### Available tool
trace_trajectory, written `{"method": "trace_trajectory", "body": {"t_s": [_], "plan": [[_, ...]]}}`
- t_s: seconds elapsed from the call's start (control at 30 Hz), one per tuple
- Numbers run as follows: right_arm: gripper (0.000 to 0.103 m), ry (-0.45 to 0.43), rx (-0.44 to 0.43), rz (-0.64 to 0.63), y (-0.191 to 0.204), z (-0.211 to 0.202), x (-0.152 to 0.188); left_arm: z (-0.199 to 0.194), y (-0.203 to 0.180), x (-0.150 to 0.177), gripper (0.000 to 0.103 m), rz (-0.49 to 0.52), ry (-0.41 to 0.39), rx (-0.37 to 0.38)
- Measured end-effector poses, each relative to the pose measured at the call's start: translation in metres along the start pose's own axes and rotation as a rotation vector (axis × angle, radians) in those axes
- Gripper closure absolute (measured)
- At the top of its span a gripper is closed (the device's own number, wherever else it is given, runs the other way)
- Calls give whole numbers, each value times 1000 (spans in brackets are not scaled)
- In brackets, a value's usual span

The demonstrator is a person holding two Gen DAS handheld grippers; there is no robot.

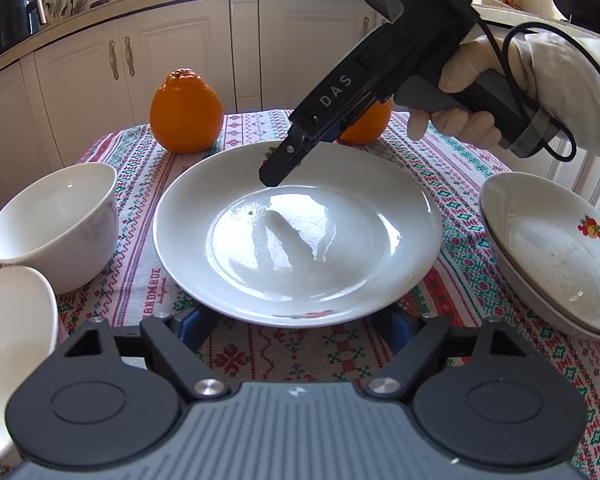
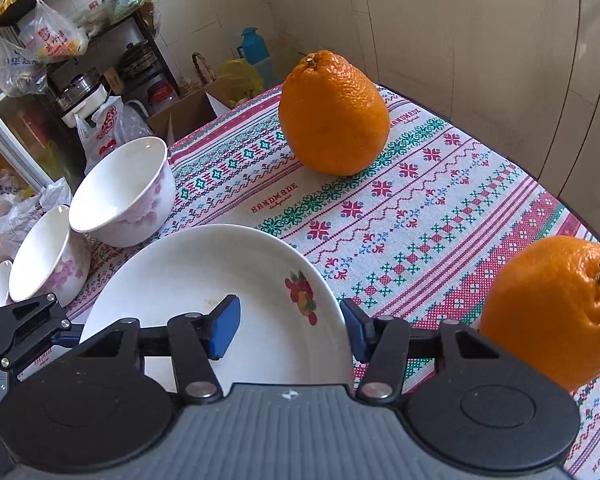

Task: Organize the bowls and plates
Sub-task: 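Reach the right gripper to the fruit-print white plate at table centre, then grip the rim of the fruit-print plate with the right gripper, then lift the held plate with the right gripper and carry it over the plate stack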

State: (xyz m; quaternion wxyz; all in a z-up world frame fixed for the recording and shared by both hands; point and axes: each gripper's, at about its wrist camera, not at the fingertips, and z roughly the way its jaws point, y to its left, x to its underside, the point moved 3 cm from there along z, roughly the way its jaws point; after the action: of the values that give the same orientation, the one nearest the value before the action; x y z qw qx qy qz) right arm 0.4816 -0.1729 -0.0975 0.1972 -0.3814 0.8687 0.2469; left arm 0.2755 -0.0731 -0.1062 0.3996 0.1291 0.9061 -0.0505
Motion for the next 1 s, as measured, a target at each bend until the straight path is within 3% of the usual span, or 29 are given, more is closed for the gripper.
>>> {"method": "trace_trajectory", "body": {"t_s": [0.33, 1.0], "plan": [[43, -6, -8, 12, 5, -11, 5, -4, -2, 0, 20, 20, 21, 18], [42, -52, 52, 50, 38, -70, 41, -48, -20, -2, 20, 111, -23, 75]]}}
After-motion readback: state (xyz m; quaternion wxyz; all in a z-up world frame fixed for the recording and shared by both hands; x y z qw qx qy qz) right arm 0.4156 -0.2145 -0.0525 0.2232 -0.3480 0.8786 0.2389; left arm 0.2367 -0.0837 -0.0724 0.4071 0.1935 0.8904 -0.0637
